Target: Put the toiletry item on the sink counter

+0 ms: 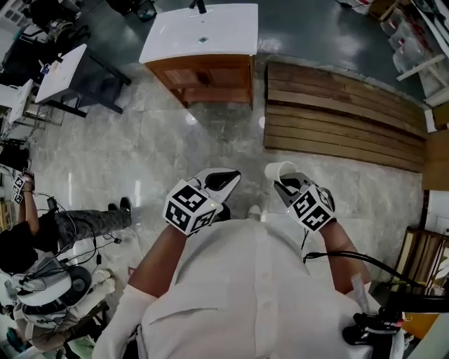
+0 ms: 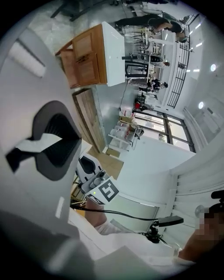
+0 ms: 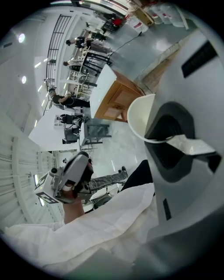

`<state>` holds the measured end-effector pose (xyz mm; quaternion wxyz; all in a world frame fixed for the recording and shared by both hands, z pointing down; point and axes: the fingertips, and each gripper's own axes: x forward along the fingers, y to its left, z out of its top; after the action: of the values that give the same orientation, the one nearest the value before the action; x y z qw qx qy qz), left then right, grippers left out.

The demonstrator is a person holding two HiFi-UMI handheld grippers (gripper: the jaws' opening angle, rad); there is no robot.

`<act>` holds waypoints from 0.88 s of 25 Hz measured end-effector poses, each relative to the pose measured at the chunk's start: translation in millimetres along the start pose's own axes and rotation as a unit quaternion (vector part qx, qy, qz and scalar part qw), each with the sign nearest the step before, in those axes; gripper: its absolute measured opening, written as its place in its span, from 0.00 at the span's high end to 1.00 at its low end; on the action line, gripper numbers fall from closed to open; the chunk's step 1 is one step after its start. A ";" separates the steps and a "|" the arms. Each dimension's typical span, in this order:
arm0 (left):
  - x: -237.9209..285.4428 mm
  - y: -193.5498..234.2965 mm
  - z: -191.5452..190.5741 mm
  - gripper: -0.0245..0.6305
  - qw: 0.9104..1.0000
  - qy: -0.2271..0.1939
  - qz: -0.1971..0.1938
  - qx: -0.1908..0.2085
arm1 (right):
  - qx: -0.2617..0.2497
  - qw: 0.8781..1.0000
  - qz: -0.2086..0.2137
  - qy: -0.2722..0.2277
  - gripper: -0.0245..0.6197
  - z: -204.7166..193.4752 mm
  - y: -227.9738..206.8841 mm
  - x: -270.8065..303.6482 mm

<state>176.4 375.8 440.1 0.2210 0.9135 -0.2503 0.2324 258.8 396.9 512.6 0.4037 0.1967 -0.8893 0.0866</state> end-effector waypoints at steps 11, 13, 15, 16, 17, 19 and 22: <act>-9.3 129.8 18.6 0.95 1.000 -0.020 0.008 -0.022 | -0.039 0.999 0.006 0.031 0.95 73.0 -86.0 72.2; -15.4 169.8 31.9 0.95 1.000 -0.022 0.011 -0.013 | -0.041 0.999 0.000 0.030 0.95 98.6 -107.9 90.1; -24.3 207.2 49.1 0.95 1.000 -0.028 0.011 -0.008 | -0.046 0.998 -0.009 0.030 0.95 125.9 -133.6 106.1; -28.2 223.6 57.6 0.95 0.999 -0.032 0.009 -0.006 | -0.048 0.998 -0.012 0.032 0.95 138.8 -147.2 113.4; -31.5 238.4 64.6 0.95 0.999 -0.033 0.006 -0.003 | -0.050 0.998 -0.015 0.037 0.95 150.3 -160.6 120.7; -37.0 266.8 74.6 0.95 0.999 -0.033 0.001 0.007 | -0.056 0.997 -0.024 0.045 0.95 171.6 -187.7 136.5; -44.3 311.1 84.8 0.95 0.999 -0.034 0.011 0.010 | -0.058 0.997 -0.037 0.039 0.95 205.5 -228.7 159.0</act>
<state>-5.1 105.7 438.4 0.2004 0.9204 -0.2650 0.2063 119.4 80.6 495.7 0.4515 0.2024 -0.8686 0.0271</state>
